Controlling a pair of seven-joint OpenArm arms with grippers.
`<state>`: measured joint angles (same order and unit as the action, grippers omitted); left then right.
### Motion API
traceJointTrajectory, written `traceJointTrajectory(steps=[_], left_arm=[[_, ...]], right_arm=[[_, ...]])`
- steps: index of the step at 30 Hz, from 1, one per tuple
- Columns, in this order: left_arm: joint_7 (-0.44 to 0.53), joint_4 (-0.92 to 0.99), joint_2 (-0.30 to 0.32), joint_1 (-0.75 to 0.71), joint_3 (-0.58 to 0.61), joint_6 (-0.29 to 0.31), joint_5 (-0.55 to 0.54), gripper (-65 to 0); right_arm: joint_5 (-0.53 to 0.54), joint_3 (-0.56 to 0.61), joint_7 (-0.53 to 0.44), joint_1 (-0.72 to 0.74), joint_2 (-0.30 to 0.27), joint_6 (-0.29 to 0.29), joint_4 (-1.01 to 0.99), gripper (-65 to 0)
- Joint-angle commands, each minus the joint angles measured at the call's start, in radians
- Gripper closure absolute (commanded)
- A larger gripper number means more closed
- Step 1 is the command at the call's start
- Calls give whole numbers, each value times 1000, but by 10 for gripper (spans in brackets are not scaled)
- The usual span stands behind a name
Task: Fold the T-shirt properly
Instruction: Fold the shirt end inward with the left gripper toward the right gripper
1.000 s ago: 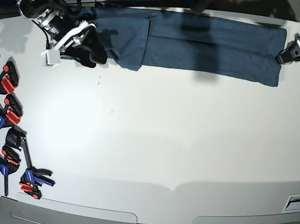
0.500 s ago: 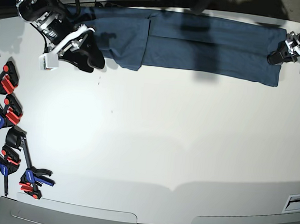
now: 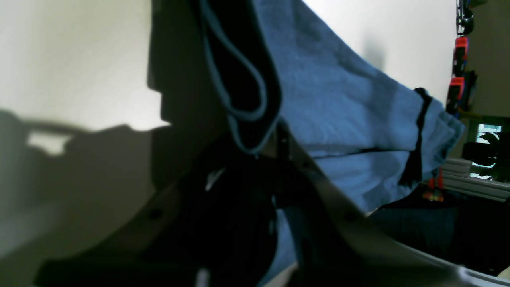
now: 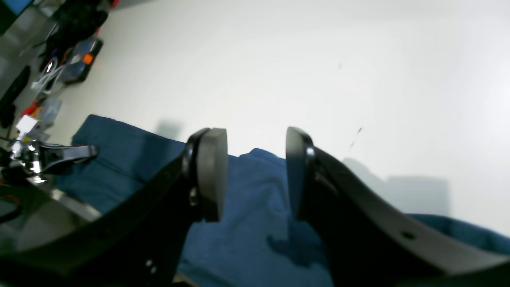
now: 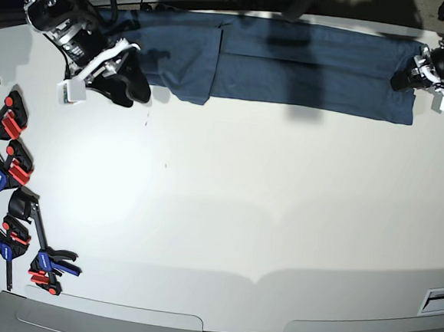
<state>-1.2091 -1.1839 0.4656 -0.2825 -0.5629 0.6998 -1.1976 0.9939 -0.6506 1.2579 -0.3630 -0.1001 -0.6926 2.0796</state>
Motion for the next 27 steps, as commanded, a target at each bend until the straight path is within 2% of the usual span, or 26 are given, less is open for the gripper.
traceJointTrajectory(steps=[1, 6, 8, 12, 13, 16, 21, 27], left_arm=[[-5, -9, 23, -3, -5, -2, -10, 0], [-2, -10, 23, -3, -5, -2, -122, 0], [-18, -28, 23, -3, -5, -2, -154, 0], [-150, -97, 22, -5, -5, -2, -286, 0], [-185, -117, 21, -10, -5, -2, -286, 0], [-187, -205, 7, -38, -5, -2, -286, 0], [-187, -393, -70, -116, -5, -2, -286, 0], [-187, -585, -191, -166, 0, -2, -286, 0]], right_arm=[[2, -3, -32, 2, -8, -6, 18, -227], [-157, -3, -98, 2, -8, -5, 18, -226], [-245, -4, -117, 2, -13, 35, 18, -226], [-383, -4, -151, 2, -40, 101, 18, -226], [-409, -4, -158, 2, -48, 115, 18, -226], [-487, -4, -181, 2, -73, 151, 17, -226], [-571, -5, -214, 2, -82, 194, -5, -226], [-594, -5, -239, 3, -83, 199, -63, -226]])
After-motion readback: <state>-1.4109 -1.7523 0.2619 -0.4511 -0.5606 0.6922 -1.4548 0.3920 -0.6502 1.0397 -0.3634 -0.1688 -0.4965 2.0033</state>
